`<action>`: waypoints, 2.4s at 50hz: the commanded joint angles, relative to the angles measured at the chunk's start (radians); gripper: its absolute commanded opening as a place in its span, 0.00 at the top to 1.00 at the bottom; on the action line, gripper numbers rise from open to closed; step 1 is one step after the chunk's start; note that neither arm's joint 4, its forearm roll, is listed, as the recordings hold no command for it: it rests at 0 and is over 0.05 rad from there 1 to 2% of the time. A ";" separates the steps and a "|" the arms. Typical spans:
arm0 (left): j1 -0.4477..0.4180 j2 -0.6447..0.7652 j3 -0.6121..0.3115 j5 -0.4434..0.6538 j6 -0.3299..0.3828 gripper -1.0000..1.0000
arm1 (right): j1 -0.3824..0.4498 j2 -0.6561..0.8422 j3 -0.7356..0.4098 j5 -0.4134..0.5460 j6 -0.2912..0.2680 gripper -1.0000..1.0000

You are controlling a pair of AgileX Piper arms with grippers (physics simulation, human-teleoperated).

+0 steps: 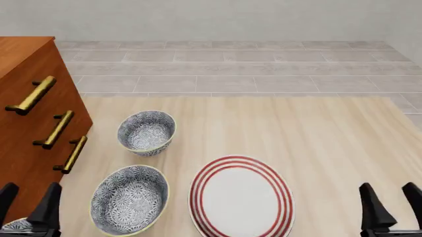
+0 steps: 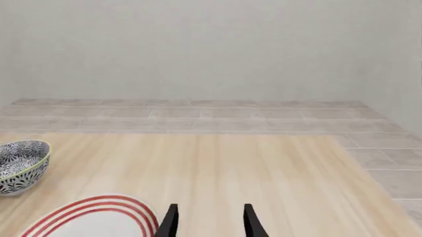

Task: Pick up the bowl and put it in the front on the plate.

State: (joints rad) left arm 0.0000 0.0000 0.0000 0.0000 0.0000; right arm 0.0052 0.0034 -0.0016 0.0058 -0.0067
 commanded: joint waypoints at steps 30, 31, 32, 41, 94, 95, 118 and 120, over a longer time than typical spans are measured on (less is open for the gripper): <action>0.000 0.000 0.000 0.000 0.000 0.00 | 0.134 0.399 -0.276 -0.153 -0.049 0.00; 0.000 0.000 0.000 0.000 0.000 0.00 | 0.136 0.408 -0.283 -0.154 -0.051 0.00; 0.000 0.000 0.000 0.000 0.000 0.00 | 0.141 0.421 -0.293 -0.155 -0.057 0.00; 0.000 0.000 0.000 0.000 0.000 0.00 | 0.177 0.521 -0.352 -0.173 -0.071 0.00; 0.000 0.000 0.000 0.000 0.000 0.00 | 0.400 1.114 -0.824 -0.141 -0.022 0.00; 0.000 0.000 0.000 0.000 0.000 0.00 | 0.400 1.114 -0.824 -0.141 -0.022 0.00; 0.000 0.000 0.000 0.000 0.000 0.00 | 0.467 1.309 -1.027 -0.029 -0.031 0.00; 0.000 0.000 0.000 0.000 0.000 0.00 | 0.473 1.327 -1.045 -0.019 -0.037 0.00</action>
State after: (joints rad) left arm 0.0000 0.0000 0.0000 0.0000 0.0000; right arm 0.4486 1.2465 -0.9595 -0.0629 -0.0339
